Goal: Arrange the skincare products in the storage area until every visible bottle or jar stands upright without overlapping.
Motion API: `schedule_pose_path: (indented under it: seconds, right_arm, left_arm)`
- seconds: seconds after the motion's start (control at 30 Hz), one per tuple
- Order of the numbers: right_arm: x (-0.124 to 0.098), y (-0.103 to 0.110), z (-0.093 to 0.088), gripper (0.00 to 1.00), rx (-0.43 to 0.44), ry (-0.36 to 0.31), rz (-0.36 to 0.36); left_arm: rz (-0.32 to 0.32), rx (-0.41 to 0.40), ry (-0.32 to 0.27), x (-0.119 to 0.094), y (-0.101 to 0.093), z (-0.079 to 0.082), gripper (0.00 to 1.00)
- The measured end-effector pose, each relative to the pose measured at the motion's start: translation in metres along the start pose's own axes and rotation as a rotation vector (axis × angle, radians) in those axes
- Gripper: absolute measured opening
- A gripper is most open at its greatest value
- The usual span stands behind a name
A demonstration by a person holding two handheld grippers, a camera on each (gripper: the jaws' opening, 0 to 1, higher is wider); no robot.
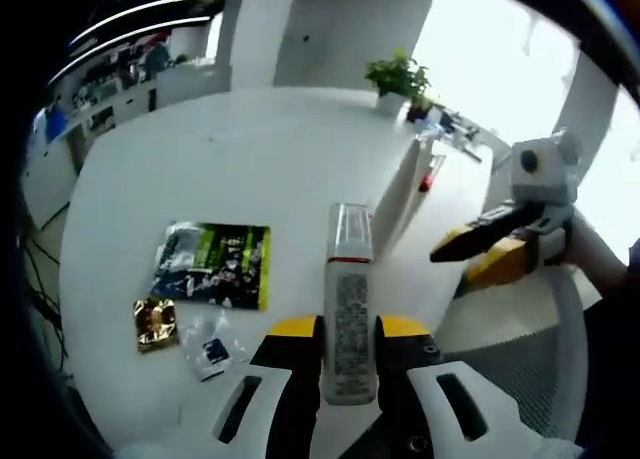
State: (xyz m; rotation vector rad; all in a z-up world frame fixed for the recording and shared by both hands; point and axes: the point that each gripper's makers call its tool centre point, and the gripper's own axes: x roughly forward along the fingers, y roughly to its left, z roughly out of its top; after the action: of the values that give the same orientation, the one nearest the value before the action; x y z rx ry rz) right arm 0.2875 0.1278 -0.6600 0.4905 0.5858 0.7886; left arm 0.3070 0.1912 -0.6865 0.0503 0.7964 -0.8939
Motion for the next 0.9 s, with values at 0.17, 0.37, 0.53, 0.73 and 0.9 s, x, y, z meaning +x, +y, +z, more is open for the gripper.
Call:
schedule_pose_path:
  seconds: [0.17, 0.37, 0.53, 0.73, 0.9]
  right_arm:
    - [0.005, 0.004, 0.006, 0.29, 0.078, -0.056, 0.047]
    - [0.008, 0.007, 0.019, 0.25, 0.183, -0.162, 0.117]
    - [0.011, 0.003, 0.019, 0.29, 0.231, -0.182, 0.128]
    - [0.014, 0.009, 0.028, 0.31, 0.308, -0.235, 0.194]
    - [0.01, 0.013, 0.039, 0.29, 0.345, -0.295, 0.228]
  left_arm:
    - [-0.026, -0.026, -0.033, -0.005, -0.01, 0.001, 0.16]
    - [-0.062, -0.038, -0.059, -0.01, -0.02, 0.001, 0.16]
    - [-0.095, -0.045, -0.074, -0.013, -0.028, 0.001, 0.16]
    - [-0.186, -0.065, -0.099, -0.016, -0.043, 0.006, 0.16]
    - [-0.247, -0.077, -0.122, -0.017, -0.054, 0.01, 0.16]
